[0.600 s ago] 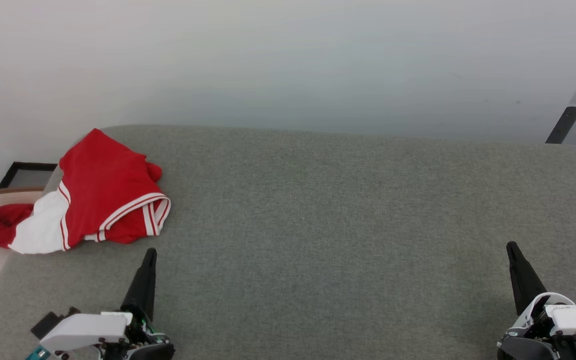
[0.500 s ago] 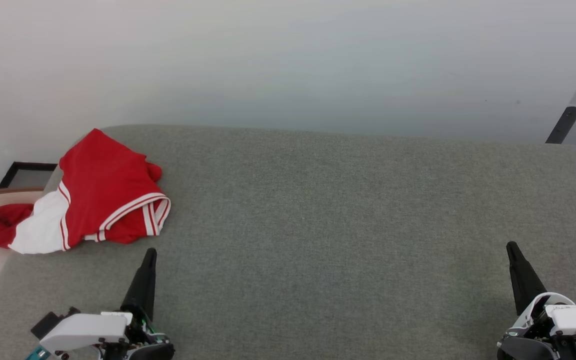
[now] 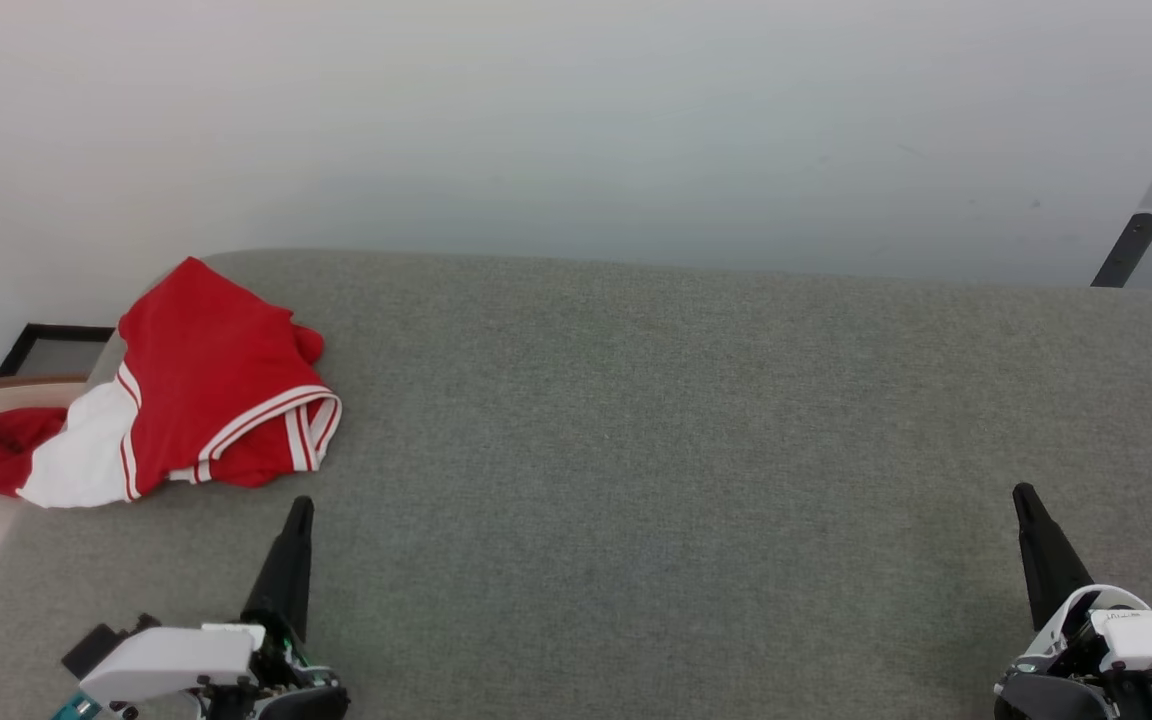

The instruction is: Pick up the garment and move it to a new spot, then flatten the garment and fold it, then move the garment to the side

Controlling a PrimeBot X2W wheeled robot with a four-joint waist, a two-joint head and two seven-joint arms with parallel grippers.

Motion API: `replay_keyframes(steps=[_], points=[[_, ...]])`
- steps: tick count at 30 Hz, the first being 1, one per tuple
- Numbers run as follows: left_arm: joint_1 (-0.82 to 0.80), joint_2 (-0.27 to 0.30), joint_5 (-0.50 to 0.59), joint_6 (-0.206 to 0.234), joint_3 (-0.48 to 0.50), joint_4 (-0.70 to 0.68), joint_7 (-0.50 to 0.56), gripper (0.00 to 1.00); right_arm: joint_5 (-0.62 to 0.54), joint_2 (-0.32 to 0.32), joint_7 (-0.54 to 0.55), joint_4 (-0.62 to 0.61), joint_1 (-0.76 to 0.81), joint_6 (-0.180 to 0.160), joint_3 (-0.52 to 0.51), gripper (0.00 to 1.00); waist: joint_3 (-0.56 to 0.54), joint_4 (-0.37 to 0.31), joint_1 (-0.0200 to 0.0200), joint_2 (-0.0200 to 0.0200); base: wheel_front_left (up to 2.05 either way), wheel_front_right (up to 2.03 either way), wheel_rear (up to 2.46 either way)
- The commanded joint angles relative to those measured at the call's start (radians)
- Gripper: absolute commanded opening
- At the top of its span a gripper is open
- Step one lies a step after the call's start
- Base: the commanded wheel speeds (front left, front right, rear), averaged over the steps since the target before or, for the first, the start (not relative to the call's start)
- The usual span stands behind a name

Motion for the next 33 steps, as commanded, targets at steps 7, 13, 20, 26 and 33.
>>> replay_keyframes(steps=[7,13,20,26,33], points=[[0.039,-0.011,0.002,0.002,-0.004,0.043,-0.003,1.00,-0.001,0.005,-0.001,0.044,0.032,0.000,-0.002,1.00,0.000,0.000,0.0000,0.0000,0.00,0.00,0.00],[0.022,-0.003,0.028,0.001,-0.013,0.038,-0.030,1.00,-0.016,0.000,-0.018,0.051,0.008,0.000,0.001,1.00,0.000,0.000,0.0000,0.0000,0.00,0.00,0.00],[0.003,0.022,0.108,0.001,-0.041,0.041,-0.068,1.00,-0.065,-0.017,-0.046,0.048,-0.018,0.000,0.025,1.00,0.001,0.000,0.0000,0.0000,0.00,0.00,0.00],[-0.009,0.028,0.194,0.001,-0.046,0.047,-0.091,1.00,-0.127,-0.039,-0.076,0.050,-0.034,0.000,0.055,1.00,0.001,-0.001,0.0000,0.0000,0.00,0.00,0.00],[-0.016,0.034,0.375,0.008,-0.054,0.038,-0.121,1.00,-0.228,-0.067,-0.115,0.067,-0.058,0.000,0.092,1.00,0.002,-0.004,0.0000,0.0000,0.00,0.00,0.00]])
